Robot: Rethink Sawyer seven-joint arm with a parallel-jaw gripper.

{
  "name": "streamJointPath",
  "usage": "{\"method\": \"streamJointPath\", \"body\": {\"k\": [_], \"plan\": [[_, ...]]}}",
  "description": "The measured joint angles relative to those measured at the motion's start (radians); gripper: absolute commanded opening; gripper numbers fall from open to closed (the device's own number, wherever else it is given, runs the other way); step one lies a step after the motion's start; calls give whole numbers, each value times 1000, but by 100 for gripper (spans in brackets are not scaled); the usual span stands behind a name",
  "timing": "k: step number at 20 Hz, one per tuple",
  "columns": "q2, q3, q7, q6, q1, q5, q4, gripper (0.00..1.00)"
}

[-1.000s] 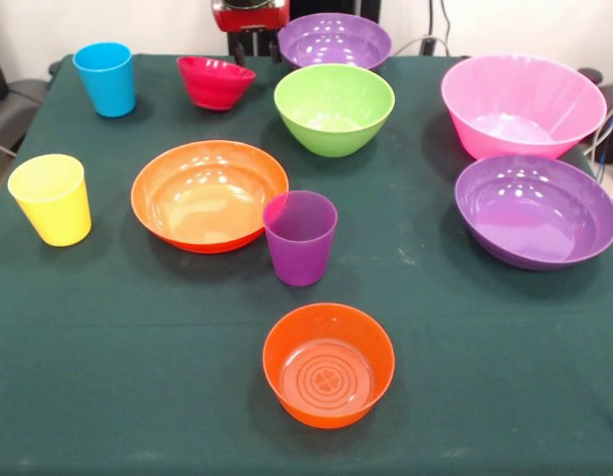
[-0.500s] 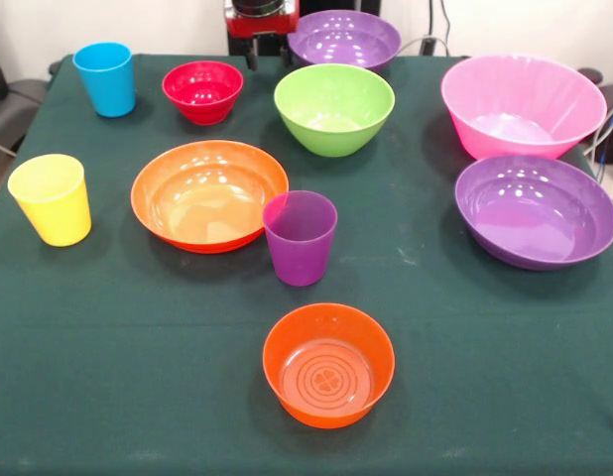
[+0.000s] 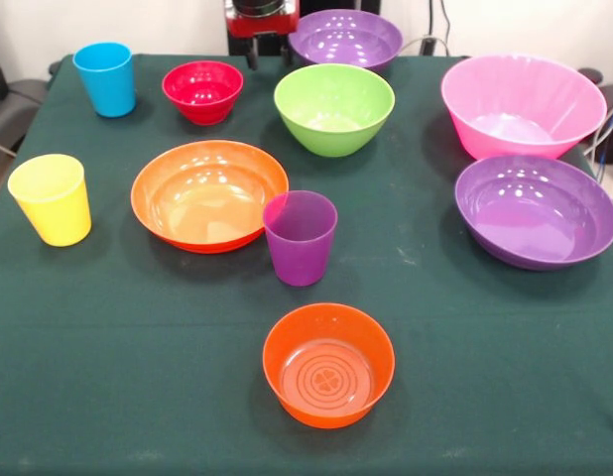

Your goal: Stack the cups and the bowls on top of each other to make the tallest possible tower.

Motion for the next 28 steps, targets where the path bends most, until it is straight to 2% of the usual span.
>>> {"method": "streamJointPath", "body": {"k": [13,28], "plan": [[-89,1,0,0,1,0,1,100],[-102,4,0,0,21,0,-7,100]]}}
